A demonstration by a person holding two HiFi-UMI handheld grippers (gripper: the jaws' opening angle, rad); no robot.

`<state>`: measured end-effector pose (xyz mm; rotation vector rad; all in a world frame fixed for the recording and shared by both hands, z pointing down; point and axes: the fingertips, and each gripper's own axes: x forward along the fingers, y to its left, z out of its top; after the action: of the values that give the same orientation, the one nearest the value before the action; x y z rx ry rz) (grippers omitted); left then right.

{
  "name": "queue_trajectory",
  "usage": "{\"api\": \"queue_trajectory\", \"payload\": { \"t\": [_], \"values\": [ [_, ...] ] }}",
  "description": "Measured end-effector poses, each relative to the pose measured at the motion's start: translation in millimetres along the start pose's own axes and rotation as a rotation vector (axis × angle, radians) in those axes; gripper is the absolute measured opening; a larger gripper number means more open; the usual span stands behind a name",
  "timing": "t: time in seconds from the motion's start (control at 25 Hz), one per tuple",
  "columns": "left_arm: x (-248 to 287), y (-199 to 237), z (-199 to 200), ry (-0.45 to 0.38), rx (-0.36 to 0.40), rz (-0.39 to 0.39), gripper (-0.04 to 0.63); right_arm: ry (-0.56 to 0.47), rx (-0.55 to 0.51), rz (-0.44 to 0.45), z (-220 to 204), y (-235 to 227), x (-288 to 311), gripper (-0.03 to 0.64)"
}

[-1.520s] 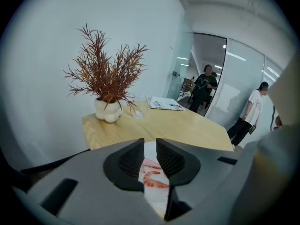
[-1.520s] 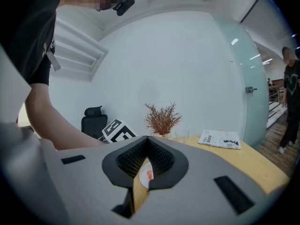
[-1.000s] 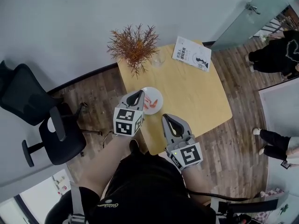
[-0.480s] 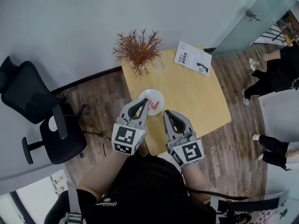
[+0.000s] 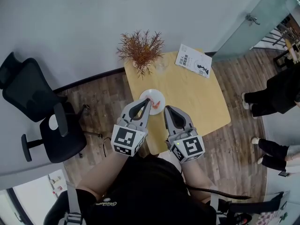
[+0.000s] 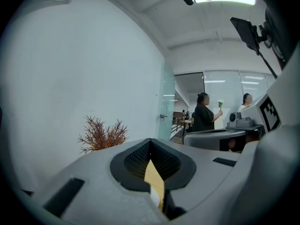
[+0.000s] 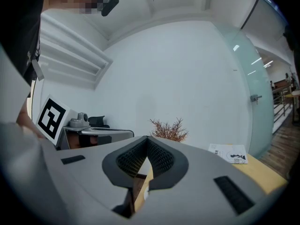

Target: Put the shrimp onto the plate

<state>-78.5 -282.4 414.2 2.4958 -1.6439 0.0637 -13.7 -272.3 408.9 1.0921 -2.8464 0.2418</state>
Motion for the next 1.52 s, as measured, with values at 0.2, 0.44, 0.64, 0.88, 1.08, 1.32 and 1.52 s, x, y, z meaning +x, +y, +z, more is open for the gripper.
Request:
{"api": "queue_trajectory", "payload": {
  "t": [0.2, 0.44, 0.64, 0.88, 1.08, 1.32, 1.52],
  "values": [
    [-9, -6, 2, -0.008, -0.007, 0.003, 0.003, 0.005, 0.015, 0.000, 1, 2, -3, 0.003],
    [-18, -7, 2, 0.000, 0.006, 0.012, 0.003, 0.012, 0.015, -0.001, 1, 6, -6, 0.002],
    [-23, -5, -1, 0.008, 0.005, 0.024, 0.003, 0.014, -0.012, 0.004, 4, 11, -5, 0.002],
    [-24, -8, -3, 0.015, 0.003, 0.021, 0.003, 0.019, -0.023, 0.000, 3, 12, -8, 0.002],
    [-24, -9, -3, 0.017, 0.003, 0.015, 0.003, 0.022, -0.024, -0.007, 2, 13, -8, 0.002],
    [-24, -9, -8, 0.027, 0.002, 0.014, 0.003, 0.028, -0.022, -0.009, -2, 12, -9, 0.002],
    [-23, -9, -10, 0.033, -0.001, 0.018, 0.003, 0.028, -0.022, -0.004, -2, 14, -7, 0.002]
  ]
}}
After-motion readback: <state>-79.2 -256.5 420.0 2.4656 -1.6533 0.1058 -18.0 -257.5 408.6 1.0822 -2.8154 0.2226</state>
